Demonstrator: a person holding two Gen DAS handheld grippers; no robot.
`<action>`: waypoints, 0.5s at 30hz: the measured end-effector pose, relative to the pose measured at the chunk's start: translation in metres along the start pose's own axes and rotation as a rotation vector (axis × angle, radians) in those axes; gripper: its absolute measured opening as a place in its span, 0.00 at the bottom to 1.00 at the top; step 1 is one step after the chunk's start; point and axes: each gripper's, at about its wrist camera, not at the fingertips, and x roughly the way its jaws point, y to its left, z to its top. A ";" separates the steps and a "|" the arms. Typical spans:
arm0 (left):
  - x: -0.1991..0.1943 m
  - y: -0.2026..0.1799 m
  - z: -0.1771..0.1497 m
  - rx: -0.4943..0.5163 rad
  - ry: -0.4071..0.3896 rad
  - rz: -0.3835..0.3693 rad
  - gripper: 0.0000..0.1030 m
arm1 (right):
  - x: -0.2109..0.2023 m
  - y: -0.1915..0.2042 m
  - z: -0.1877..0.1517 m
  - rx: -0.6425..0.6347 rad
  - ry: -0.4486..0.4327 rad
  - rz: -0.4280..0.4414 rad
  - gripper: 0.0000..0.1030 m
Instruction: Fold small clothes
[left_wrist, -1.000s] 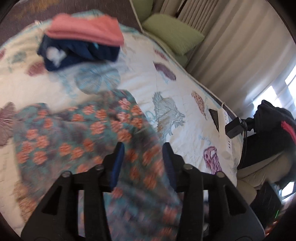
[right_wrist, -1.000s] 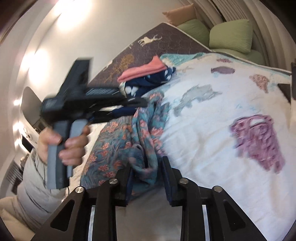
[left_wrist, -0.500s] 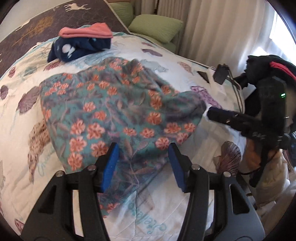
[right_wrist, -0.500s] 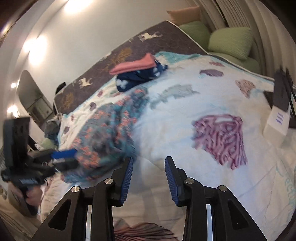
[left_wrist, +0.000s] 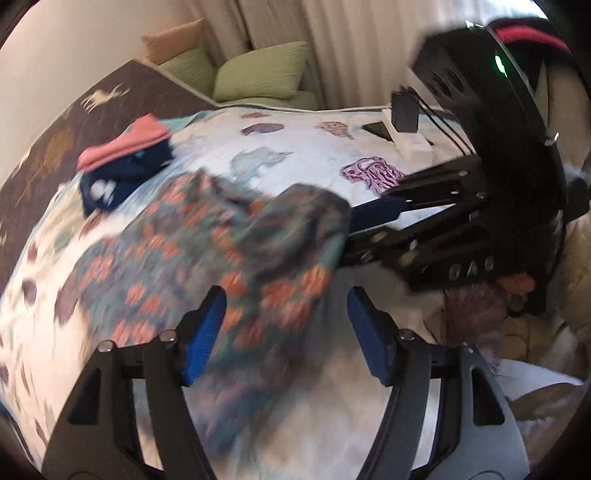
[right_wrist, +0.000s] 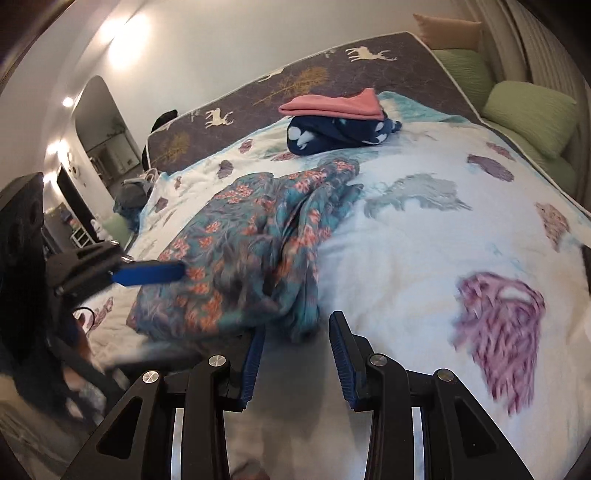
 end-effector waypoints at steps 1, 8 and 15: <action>0.011 -0.001 0.002 0.022 0.030 0.013 0.35 | 0.004 0.000 0.003 -0.005 0.013 -0.011 0.36; 0.017 0.079 -0.002 -0.395 0.074 -0.270 0.19 | -0.005 -0.004 0.003 -0.008 0.010 -0.014 0.36; 0.015 0.091 -0.014 -0.473 0.060 -0.310 0.19 | 0.006 0.008 0.000 -0.068 0.041 -0.001 0.36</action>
